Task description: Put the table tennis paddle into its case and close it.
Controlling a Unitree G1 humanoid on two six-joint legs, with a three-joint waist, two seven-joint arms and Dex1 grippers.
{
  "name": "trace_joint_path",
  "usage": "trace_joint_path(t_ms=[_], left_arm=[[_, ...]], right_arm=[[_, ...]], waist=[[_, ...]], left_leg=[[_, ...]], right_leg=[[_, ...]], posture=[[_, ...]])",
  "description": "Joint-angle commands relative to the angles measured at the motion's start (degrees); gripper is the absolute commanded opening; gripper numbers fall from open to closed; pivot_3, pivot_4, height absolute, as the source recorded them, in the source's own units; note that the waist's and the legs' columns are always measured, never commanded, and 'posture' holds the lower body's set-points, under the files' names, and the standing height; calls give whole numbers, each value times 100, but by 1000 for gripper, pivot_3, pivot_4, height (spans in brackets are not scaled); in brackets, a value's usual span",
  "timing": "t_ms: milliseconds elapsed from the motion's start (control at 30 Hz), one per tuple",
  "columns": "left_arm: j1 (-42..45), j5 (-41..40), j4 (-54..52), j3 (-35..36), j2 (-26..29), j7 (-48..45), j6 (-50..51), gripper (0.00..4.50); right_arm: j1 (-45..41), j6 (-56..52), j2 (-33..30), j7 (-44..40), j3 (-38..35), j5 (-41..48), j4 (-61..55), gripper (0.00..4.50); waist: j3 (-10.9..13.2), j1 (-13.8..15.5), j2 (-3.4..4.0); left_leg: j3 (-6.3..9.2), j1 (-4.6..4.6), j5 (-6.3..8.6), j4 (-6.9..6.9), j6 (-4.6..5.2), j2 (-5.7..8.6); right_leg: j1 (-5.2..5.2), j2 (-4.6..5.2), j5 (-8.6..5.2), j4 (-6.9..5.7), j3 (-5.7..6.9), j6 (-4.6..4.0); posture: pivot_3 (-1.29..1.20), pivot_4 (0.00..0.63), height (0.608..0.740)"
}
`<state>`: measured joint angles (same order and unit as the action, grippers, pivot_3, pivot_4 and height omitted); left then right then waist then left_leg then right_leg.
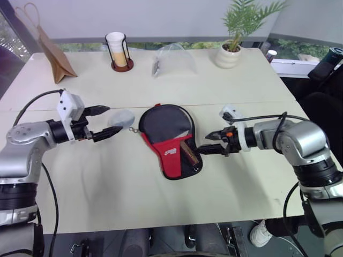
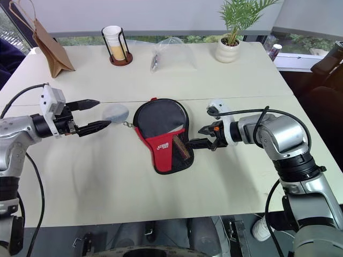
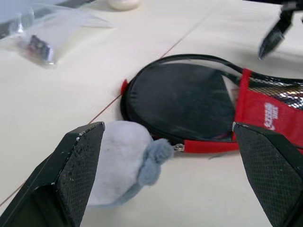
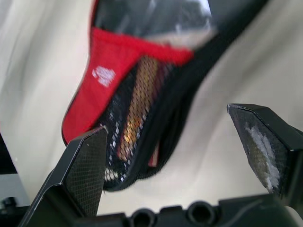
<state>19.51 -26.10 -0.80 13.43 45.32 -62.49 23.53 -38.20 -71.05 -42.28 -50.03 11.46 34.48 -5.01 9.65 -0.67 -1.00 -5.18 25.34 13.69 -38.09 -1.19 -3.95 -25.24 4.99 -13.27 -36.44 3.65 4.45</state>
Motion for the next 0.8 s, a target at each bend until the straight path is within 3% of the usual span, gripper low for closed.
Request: trace_joint_path(t_ms=[33,400,500,667,800], left_arm=[[-105,-159,-334,315,109,182,39,4500],[-359,-244,-542,687,203,570,54,4500],[-396,-256,-570,754,231,629,44,4500],[-442,-279,-605,816,256,718,24,4500],[-550,-310,-696,863,249,771,24,4500]], right_arm=[[7,-230,167,13,49,116,-141,4423],[111,-420,757,251,314,-1,48,4423],[175,-430,793,230,458,-18,-52,3576],[223,-480,832,255,616,-17,-248,1224],[389,-629,738,269,668,50,-616,1103]], waist=[[0,-7,0],[-4,-16,-5],[-4,-17,-5],[-5,-11,-6],[-5,-6,-6]], left_leg=[[0,0,0,0,0,-1],[1,-5,0,0,0,-2],[1,-7,0,0,0,-3],[1,-6,0,2,0,-2],[1,-6,0,2,0,-2]], right_leg=[[0,0,0,0,0,0],[4,-3,0,0,0,0],[4,-3,0,-2,0,-1],[4,-3,0,-2,0,0],[5,-2,0,-1,0,-1]], posture=[[0,150,740],[0,150,740],[0,150,740],[0,150,740],[0,150,740]])
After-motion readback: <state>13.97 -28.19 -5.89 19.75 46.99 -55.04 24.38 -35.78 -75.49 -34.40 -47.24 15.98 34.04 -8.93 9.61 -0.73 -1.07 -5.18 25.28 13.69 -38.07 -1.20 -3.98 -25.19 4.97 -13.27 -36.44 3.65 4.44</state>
